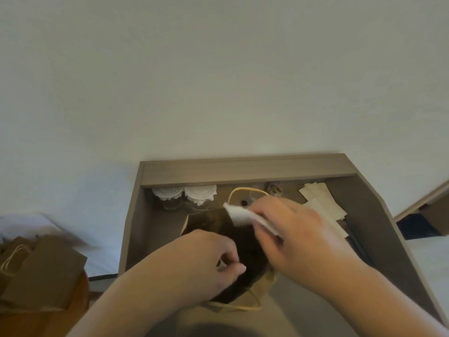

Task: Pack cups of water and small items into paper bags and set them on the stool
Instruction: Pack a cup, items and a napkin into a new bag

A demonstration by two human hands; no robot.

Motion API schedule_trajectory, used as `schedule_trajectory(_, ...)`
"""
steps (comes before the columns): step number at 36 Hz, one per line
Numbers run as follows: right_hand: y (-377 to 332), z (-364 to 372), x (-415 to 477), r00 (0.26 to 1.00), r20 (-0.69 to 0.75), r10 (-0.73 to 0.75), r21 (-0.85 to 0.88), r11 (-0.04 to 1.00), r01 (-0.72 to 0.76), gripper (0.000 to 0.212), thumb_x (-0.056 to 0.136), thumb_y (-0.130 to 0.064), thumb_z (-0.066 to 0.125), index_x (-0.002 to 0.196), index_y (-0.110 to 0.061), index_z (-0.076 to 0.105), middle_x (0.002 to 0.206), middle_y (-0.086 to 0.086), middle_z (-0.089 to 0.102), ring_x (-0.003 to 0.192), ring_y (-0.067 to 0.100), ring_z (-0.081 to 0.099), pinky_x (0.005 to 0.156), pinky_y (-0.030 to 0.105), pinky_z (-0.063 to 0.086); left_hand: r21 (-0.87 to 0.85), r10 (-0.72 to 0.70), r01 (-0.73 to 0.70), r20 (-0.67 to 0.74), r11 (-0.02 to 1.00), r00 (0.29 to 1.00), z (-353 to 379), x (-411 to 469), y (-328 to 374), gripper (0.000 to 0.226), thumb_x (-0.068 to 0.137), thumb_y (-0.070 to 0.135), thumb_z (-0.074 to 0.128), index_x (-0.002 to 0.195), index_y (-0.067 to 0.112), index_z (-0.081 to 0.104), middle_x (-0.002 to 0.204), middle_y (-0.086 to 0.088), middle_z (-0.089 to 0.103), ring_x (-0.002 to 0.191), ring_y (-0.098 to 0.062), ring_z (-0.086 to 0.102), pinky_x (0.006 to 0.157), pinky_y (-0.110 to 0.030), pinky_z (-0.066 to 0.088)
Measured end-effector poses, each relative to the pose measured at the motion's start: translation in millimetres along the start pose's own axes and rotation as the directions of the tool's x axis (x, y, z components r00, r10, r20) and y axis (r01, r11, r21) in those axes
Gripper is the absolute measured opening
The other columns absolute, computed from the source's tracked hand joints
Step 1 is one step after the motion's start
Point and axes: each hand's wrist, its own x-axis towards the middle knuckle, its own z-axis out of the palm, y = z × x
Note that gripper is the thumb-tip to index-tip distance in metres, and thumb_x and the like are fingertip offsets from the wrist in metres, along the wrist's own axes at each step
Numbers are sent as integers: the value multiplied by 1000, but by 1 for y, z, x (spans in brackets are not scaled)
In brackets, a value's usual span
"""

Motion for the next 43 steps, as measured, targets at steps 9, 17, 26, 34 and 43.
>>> schedule_trajectory(9, -1, 15, 5, 862, 503, 66, -131, 991, 1, 8, 109, -37, 50, 113, -35, 44, 99, -12, 57, 90, 9, 60, 70, 18, 47, -3, 72, -72, 95, 997, 993, 2, -4, 7, 25, 105, 41, 49, 118, 39, 70, 108, 18, 70, 97, -2, 65, 95, -30, 55)
schedule_trajectory(17, 2, 40, 21, 822, 471, 321, -192, 947, -259, 19, 102, -28, 64, 118, -24, 54, 98, -7, 64, 94, 15, 67, 86, 36, 63, -50, 98, -101, -49, 994, 994, 4, -7, 4, 28, 107, 38, 51, 128, 43, 68, 112, 29, 69, 102, 12, 61, 87, -5, 46)
schedule_trajectory(26, -1, 37, 20, 887, 190, 420, -282, 889, -360, 17, 104, -39, 55, 111, -24, 51, 84, -7, 56, 79, 17, 65, 69, 33, 58, -74, 75, -93, -224, 993, 972, -1, -16, -2, 24, 106, 38, 51, 120, 44, 70, 101, 32, 68, 102, 18, 57, 82, -1, 45)
schedule_trajectory(34, -6, 31, 8, 897, 327, 297, -166, 953, -255, 20, 105, -49, 49, 112, -30, 53, 91, -12, 61, 84, 8, 64, 77, 28, 58, -101, 98, -141, -346, 985, 933, -3, -26, -2, 23, 104, 31, 56, 112, 44, 73, 96, 31, 70, 100, 13, 63, 83, -5, 48)
schedule_trajectory(43, 39, -21, -55, 945, 12, 326, 393, 868, -305, 28, 93, -72, 52, 101, -47, 63, 105, -15, 67, 101, 10, 64, 78, 20, 53, -305, -157, 8, -465, 952, 871, 6, -72, -58, 59, 63, 96, 57, 111, 63, 50, 117, 33, 59, 108, 6, 59, 78, -18, 54)
